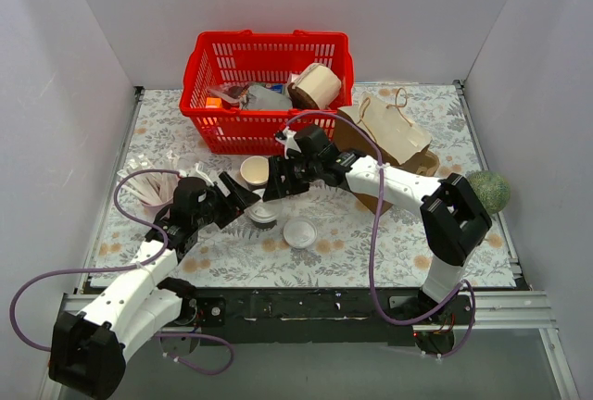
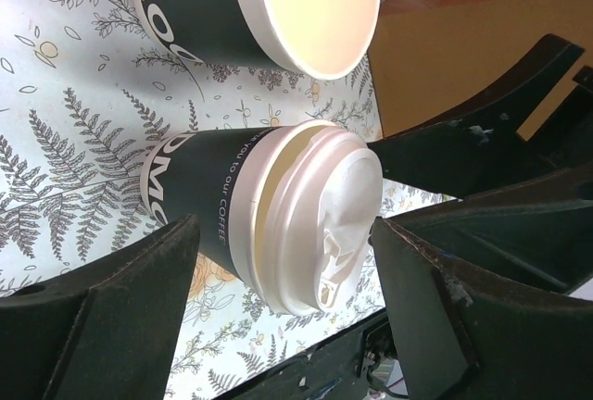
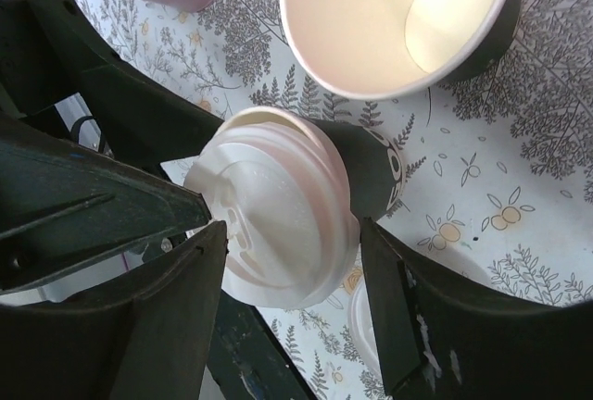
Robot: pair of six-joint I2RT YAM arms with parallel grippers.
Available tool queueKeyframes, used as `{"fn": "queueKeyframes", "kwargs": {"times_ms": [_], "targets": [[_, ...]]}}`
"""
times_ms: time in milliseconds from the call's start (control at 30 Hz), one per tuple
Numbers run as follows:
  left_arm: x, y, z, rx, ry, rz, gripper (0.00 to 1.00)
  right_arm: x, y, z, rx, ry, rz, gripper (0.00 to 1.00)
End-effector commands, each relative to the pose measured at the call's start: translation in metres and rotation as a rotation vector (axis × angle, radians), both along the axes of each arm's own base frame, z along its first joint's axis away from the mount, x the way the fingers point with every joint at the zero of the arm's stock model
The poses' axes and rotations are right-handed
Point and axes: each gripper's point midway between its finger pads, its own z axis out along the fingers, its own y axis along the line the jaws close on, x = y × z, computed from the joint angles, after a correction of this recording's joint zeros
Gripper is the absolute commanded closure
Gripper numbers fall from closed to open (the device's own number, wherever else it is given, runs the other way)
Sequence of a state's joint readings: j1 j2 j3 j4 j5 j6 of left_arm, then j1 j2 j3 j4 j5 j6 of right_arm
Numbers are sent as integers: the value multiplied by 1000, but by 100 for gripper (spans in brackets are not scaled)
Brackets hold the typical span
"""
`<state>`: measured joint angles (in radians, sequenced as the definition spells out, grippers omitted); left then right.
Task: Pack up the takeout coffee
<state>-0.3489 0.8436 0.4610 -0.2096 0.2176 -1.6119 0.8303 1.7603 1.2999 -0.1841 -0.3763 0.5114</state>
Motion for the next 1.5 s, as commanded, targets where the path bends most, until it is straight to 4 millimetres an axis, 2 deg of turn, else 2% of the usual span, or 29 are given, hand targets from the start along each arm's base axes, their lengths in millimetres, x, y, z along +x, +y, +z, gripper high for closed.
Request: {"fn": "queueKeyframes", "kwargs": {"times_ms": [0,300,467,667,967,1167,1467], "targets": [[5,-4,17,-4,-59,-30,26,-8,-3,15,32,18,9,33],[0,-11,16,-32,-54,-72,32,-3,5,21,59,4,-1,41],[-1,-11,13,-27,-48,-70,39,5,4,14,30,-17,-32,43],[2,0,2,33,-13,-18,39,14,-7,-1,-55,-45,-83,43],[1,6,-12,61,29,10,42,8,-4,9,-26,-57,-31,37],[1,4,-14,46,34,10,43,-8,3,-5,7,37,31,36],[1,3,-27,33,70,26,50,-7,4,-32,-31,77,16,42]]}}
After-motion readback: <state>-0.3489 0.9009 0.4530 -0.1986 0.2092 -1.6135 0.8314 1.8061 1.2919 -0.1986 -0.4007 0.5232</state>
